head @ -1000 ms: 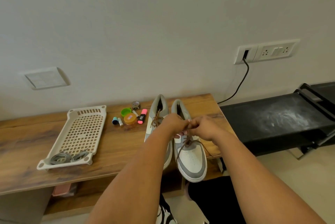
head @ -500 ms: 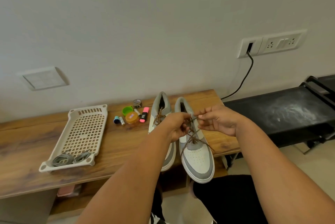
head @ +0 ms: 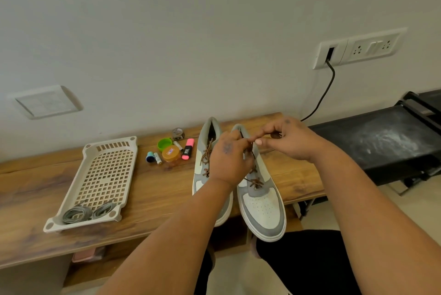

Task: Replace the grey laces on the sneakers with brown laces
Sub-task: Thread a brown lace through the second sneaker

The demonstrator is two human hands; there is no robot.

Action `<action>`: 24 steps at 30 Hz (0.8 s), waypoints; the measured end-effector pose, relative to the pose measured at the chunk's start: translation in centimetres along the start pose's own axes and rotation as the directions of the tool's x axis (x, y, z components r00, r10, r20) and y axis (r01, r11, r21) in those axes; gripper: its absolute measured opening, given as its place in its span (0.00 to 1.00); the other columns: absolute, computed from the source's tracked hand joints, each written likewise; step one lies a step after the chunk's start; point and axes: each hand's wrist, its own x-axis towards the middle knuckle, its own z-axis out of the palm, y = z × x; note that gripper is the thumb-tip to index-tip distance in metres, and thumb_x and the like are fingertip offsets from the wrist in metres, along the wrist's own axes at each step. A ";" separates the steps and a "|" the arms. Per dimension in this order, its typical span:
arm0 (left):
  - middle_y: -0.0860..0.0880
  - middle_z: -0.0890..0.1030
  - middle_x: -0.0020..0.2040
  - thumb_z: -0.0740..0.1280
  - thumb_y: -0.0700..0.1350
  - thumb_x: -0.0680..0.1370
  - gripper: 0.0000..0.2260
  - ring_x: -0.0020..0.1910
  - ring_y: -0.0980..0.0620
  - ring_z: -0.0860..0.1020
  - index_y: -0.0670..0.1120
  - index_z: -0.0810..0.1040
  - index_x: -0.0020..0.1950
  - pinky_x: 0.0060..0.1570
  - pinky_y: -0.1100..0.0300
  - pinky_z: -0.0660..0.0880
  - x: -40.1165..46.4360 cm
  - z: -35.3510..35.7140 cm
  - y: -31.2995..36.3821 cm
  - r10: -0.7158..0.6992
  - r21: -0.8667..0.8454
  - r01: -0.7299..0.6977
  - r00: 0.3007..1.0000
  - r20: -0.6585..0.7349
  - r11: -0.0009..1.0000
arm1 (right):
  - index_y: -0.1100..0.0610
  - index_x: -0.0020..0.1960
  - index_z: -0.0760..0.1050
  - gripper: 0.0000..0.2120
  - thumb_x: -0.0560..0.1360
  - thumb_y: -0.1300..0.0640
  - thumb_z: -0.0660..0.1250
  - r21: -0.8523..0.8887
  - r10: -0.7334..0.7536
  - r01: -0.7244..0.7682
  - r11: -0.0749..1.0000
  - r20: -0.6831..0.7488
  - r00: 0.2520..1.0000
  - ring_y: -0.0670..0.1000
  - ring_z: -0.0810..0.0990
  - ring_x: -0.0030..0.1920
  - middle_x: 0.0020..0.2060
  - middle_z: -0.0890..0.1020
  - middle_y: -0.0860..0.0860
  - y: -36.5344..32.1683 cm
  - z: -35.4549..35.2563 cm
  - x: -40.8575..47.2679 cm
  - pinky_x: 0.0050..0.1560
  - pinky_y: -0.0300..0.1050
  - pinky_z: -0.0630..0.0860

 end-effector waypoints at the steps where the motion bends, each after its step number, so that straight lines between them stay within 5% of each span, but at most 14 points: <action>1: 0.49 0.74 0.36 0.76 0.40 0.67 0.04 0.39 0.47 0.75 0.44 0.82 0.38 0.34 0.58 0.71 -0.1 0.1 -0.2 -0.012 -0.017 0.012 1.000 -0.018 1.000 | 0.44 0.52 0.84 0.08 0.75 0.54 0.71 0.024 0.002 0.000 1.000 -0.054 0.999 0.43 0.80 0.50 0.45 0.83 0.41 0.3 0.2 0.2 0.56 0.43 0.77; 4: 0.50 0.75 0.34 0.76 0.42 0.68 0.06 0.37 0.49 0.75 0.45 0.80 0.35 0.33 0.61 0.67 -0.5 0.4 -0.3 -0.034 -0.036 0.033 0.998 -0.044 0.999 | 0.47 0.54 0.83 0.08 0.78 0.55 0.69 -0.007 0.051 -0.052 0.999 -0.124 0.991 0.30 0.75 0.44 0.44 0.80 0.38 1.6 1.2 0.8 0.45 0.26 0.68; 9: 0.50 0.78 0.37 0.73 0.44 0.73 0.03 0.39 0.48 0.77 0.45 0.82 0.42 0.33 0.60 0.73 -0.1 0.6 -0.5 -0.004 -0.014 0.004 1.000 0.009 1.000 | 0.47 0.63 0.78 0.13 0.82 0.57 0.61 -0.021 0.198 -0.197 0.980 0.118 0.973 0.49 0.75 0.62 0.59 0.80 0.48 3.0 3.3 1.7 0.56 0.43 0.68; 13: 0.50 0.79 0.41 0.70 0.46 0.76 0.05 0.43 0.50 0.77 0.46 0.83 0.46 0.39 0.55 0.75 0.5 0.2 -0.7 0.000 0.015 -0.002 0.987 0.161 1.000 | 0.51 0.65 0.76 0.14 0.83 0.59 0.58 0.037 0.212 -0.218 0.975 0.119 0.970 0.47 0.74 0.57 0.56 0.78 0.48 2.9 3.8 1.6 0.46 0.37 0.68; 18: 0.50 0.72 0.47 0.67 0.50 0.77 0.05 0.45 0.52 0.72 0.49 0.77 0.46 0.43 0.59 0.67 0.8 -0.9 -0.5 -0.119 -0.120 0.189 0.892 0.436 0.975 | 0.48 0.61 0.77 0.12 0.80 0.60 0.64 0.092 0.255 -0.253 0.963 -0.015 0.967 0.50 0.76 0.60 0.61 0.77 0.50 4.3 3.2 1.2 0.59 0.45 0.72; 24: 0.48 0.72 0.50 0.62 0.51 0.81 0.10 0.47 0.51 0.71 0.47 0.78 0.51 0.40 0.58 0.69 0.8 -1.3 -0.6 0.016 0.055 -0.040 0.923 0.384 0.998 | 0.48 0.51 0.80 0.08 0.74 0.59 0.72 0.096 0.256 -0.252 0.963 -0.028 0.966 0.47 0.78 0.52 0.49 0.81 0.46 4.4 3.0 0.2 0.51 0.41 0.73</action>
